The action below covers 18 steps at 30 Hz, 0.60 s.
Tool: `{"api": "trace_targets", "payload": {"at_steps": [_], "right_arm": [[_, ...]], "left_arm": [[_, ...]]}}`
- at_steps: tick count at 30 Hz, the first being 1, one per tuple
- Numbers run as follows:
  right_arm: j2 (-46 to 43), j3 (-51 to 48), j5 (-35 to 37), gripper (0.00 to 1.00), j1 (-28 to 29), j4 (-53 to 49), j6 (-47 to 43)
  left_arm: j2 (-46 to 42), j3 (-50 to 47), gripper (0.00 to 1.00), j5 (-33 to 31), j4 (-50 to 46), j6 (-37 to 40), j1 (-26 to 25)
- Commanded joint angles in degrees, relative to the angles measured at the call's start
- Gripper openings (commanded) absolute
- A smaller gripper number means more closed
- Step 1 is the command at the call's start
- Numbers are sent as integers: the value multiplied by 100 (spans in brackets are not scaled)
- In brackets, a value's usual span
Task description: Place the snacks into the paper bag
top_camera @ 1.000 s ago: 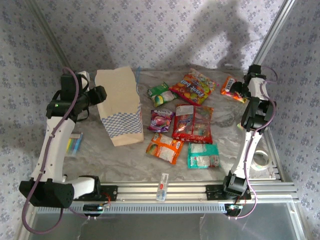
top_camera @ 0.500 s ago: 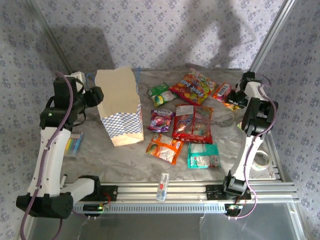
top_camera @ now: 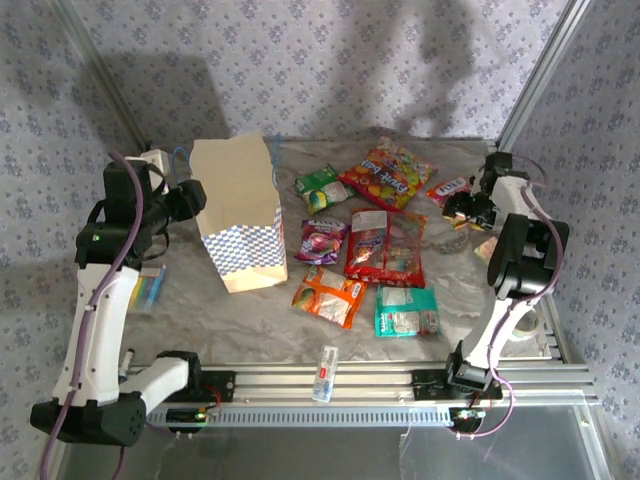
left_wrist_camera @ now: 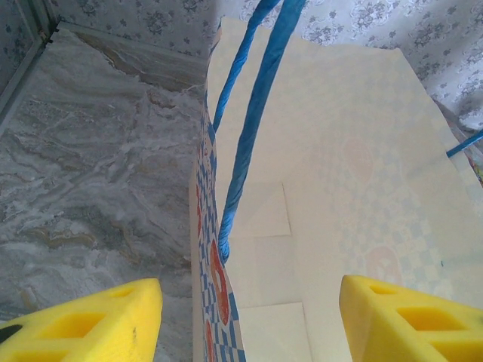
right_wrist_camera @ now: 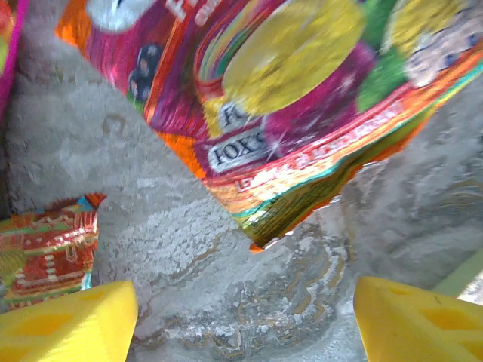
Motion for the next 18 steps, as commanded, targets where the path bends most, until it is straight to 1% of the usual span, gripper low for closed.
{"api": "trace_targets", "payload": {"at_steps": [1, 6, 14, 18], "right_arm": [[-137, 72, 201, 82, -238, 112, 52], [282, 360, 106, 88, -596, 121, 339], [863, 608, -101, 92, -618, 449, 495], [1247, 844, -375, 92, -617, 596, 658]], "left_arm": [[-147, -54, 64, 75, -50, 35, 14], [-127, -33, 64, 75, -41, 17, 12], [23, 191, 64, 78, -91, 49, 7], [101, 275, 64, 41, -137, 79, 16]]}}
